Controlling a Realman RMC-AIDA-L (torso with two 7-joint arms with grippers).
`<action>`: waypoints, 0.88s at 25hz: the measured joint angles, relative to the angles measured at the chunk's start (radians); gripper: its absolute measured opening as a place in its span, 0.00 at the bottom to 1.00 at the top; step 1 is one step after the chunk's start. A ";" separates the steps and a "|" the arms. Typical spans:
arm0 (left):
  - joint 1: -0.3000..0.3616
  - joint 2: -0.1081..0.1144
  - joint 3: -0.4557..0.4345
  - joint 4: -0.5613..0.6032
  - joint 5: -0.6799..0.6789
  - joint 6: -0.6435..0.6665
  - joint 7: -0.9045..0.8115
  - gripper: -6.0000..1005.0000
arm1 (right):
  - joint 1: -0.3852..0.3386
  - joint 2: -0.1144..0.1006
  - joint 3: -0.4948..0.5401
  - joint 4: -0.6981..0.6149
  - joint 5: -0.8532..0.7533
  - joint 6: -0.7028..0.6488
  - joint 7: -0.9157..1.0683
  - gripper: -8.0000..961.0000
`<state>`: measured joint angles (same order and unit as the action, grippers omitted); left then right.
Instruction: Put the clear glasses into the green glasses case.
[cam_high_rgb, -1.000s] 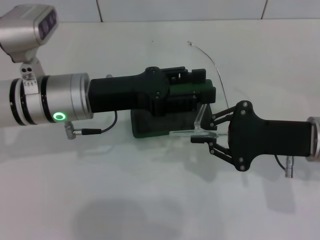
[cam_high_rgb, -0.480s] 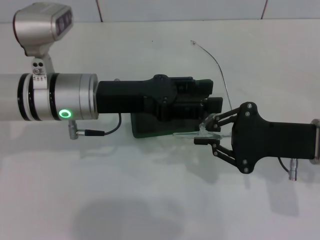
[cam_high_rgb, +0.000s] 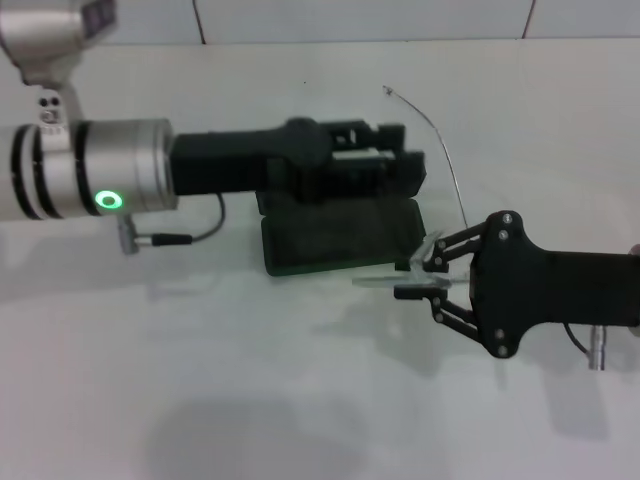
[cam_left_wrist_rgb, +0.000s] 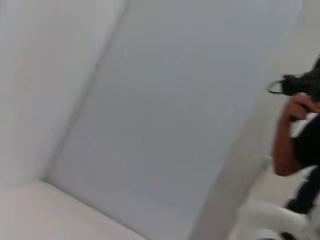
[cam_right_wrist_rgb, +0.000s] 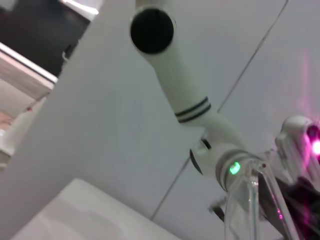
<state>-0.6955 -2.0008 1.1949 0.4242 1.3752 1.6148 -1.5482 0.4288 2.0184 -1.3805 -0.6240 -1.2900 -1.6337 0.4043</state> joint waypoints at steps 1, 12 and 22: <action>0.008 0.004 -0.017 0.001 0.003 -0.005 0.025 0.65 | 0.000 -0.002 0.000 0.000 0.000 -0.018 0.002 0.13; 0.056 0.028 -0.039 0.015 0.030 -0.164 0.211 0.65 | 0.056 0.007 -0.011 -0.022 0.038 -0.208 0.081 0.13; 0.010 -0.060 -0.042 0.050 0.033 -0.199 0.344 0.65 | 0.233 0.010 -0.185 0.159 0.204 -0.187 0.181 0.13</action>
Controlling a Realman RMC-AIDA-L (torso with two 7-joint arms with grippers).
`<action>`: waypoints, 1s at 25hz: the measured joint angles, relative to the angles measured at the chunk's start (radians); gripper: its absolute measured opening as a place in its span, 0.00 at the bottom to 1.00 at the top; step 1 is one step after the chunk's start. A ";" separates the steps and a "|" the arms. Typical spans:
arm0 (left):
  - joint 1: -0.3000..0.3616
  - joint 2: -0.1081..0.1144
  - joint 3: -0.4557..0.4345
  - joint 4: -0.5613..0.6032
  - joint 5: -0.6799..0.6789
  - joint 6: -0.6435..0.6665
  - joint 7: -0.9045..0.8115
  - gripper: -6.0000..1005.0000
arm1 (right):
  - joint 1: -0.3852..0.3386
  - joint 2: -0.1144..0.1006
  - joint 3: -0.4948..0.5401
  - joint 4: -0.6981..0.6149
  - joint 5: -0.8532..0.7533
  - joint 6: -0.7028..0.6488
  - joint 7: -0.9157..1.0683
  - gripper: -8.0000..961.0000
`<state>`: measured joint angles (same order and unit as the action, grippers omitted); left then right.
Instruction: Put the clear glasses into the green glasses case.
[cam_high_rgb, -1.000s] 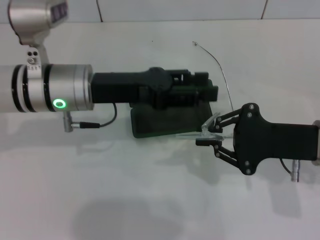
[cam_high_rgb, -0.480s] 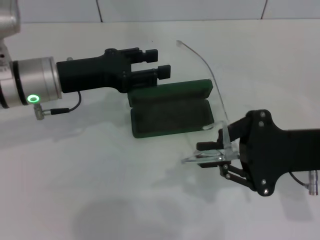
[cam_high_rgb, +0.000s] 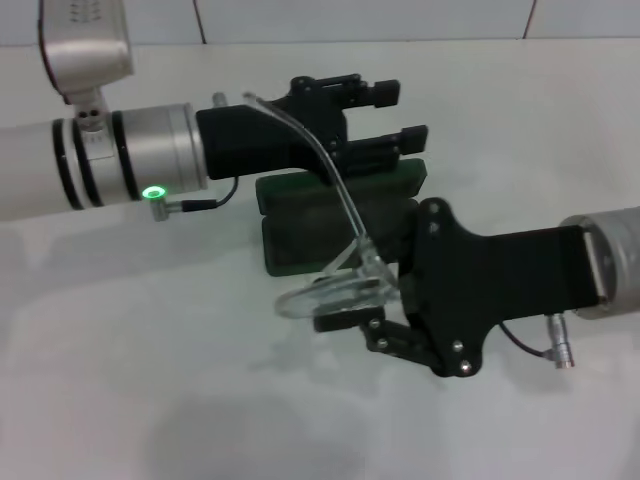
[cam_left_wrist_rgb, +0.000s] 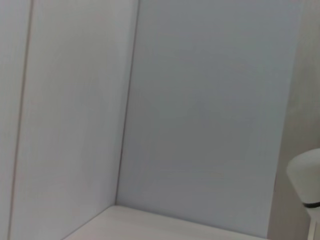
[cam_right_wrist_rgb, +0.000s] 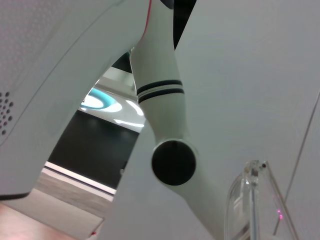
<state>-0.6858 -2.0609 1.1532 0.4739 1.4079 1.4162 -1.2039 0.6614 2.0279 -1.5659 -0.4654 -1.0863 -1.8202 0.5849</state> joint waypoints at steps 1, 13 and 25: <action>-0.004 -0.004 0.000 0.000 0.000 0.000 0.004 0.65 | 0.006 0.000 -0.007 0.008 0.004 0.006 0.011 0.13; 0.018 -0.024 -0.001 0.015 -0.060 0.050 0.061 0.65 | -0.007 -0.004 -0.010 0.015 0.015 0.065 0.124 0.13; 0.058 -0.028 0.001 0.005 -0.118 0.106 0.121 0.65 | -0.021 -0.006 0.044 0.055 0.029 0.109 0.193 0.13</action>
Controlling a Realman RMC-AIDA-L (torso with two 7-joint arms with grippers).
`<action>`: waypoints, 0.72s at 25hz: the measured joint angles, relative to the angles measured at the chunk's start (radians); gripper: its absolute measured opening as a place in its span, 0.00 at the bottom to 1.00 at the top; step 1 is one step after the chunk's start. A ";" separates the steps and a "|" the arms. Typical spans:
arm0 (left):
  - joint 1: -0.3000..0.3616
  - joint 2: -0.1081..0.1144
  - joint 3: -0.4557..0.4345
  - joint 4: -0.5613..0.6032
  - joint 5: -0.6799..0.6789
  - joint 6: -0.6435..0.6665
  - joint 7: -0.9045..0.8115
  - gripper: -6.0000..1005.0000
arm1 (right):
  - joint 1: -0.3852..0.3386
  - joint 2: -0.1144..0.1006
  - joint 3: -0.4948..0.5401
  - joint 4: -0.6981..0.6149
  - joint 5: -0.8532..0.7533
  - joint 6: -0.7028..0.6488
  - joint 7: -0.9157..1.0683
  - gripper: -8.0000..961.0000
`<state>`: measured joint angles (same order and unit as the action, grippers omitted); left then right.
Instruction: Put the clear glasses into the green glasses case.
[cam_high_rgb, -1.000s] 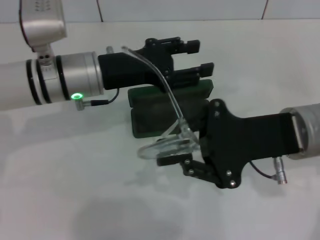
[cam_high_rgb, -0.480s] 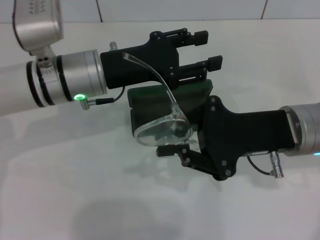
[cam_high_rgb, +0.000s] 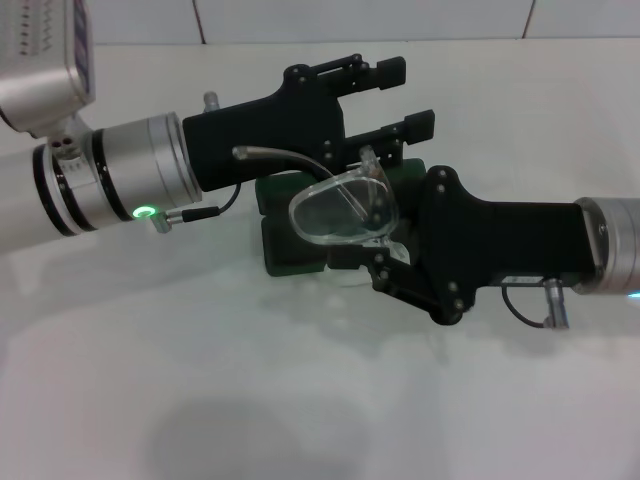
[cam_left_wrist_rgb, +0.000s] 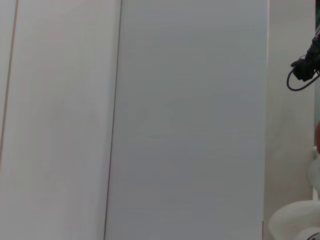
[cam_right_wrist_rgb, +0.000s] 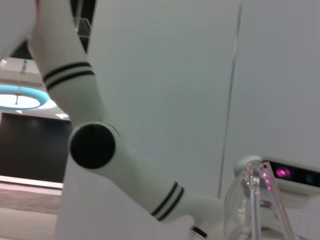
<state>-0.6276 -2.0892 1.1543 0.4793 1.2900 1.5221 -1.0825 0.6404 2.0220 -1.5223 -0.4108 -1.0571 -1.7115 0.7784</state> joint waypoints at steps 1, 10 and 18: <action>0.005 0.000 0.001 0.000 0.000 0.004 0.000 0.65 | 0.000 0.001 0.000 0.000 0.000 0.010 0.002 0.13; 0.011 0.000 -0.002 -0.001 0.000 0.012 0.002 0.65 | 0.001 0.003 -0.007 0.000 0.000 0.063 0.025 0.13; 0.011 0.002 -0.002 -0.001 -0.020 0.012 0.003 0.65 | 0.001 0.002 -0.011 -0.006 -0.008 0.060 0.025 0.13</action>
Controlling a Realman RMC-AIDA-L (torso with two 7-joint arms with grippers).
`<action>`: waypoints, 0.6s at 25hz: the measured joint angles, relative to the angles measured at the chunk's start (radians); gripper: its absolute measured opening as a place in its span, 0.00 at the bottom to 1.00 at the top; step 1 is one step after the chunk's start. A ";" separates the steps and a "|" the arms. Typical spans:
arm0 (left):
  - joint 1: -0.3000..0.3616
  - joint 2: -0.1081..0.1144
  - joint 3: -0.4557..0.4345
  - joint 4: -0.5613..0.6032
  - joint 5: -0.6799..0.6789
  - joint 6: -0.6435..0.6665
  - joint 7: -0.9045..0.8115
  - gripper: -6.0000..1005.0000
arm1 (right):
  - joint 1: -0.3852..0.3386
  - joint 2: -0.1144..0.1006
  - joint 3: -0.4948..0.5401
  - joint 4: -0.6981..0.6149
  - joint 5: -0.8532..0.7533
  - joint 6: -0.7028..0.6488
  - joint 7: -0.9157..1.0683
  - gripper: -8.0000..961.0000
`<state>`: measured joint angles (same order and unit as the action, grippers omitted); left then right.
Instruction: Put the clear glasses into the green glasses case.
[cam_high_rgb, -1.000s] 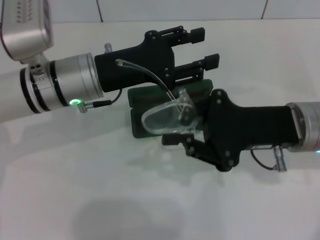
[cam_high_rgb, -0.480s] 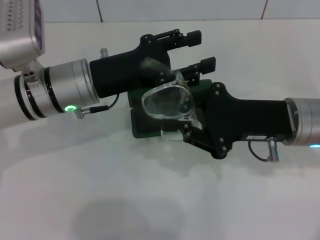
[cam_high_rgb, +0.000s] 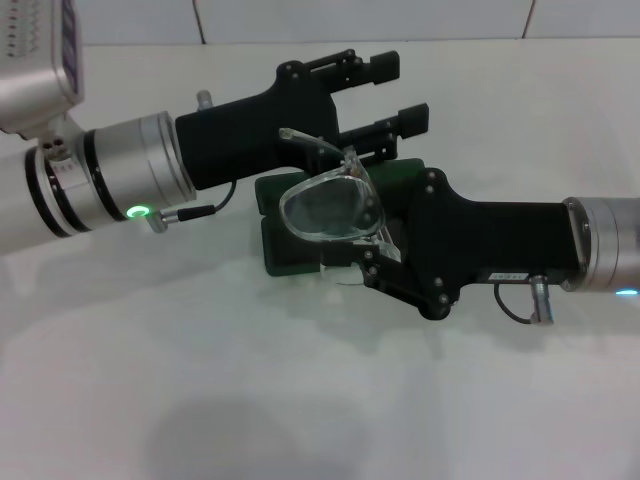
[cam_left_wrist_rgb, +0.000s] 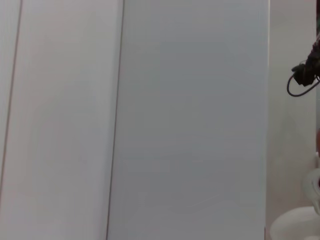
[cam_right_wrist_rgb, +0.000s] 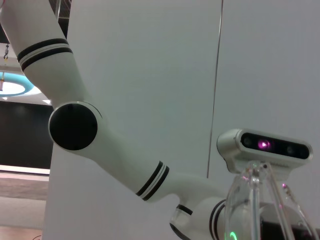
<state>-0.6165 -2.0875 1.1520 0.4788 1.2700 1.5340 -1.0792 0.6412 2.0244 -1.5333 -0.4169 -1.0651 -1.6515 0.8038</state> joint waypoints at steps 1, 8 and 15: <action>0.000 0.001 0.000 0.000 -0.005 0.000 0.000 0.65 | 0.000 0.000 0.000 0.000 0.000 0.001 0.000 0.13; 0.000 0.003 0.000 0.005 -0.017 0.000 0.011 0.65 | 0.003 -0.001 0.006 0.005 0.004 0.017 0.000 0.14; -0.002 0.005 0.002 0.008 -0.011 0.000 0.014 0.65 | 0.001 0.000 0.009 0.006 0.015 0.034 0.001 0.14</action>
<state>-0.6189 -2.0822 1.1543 0.4865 1.2591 1.5341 -1.0652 0.6418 2.0246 -1.5244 -0.4111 -1.0499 -1.6172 0.8052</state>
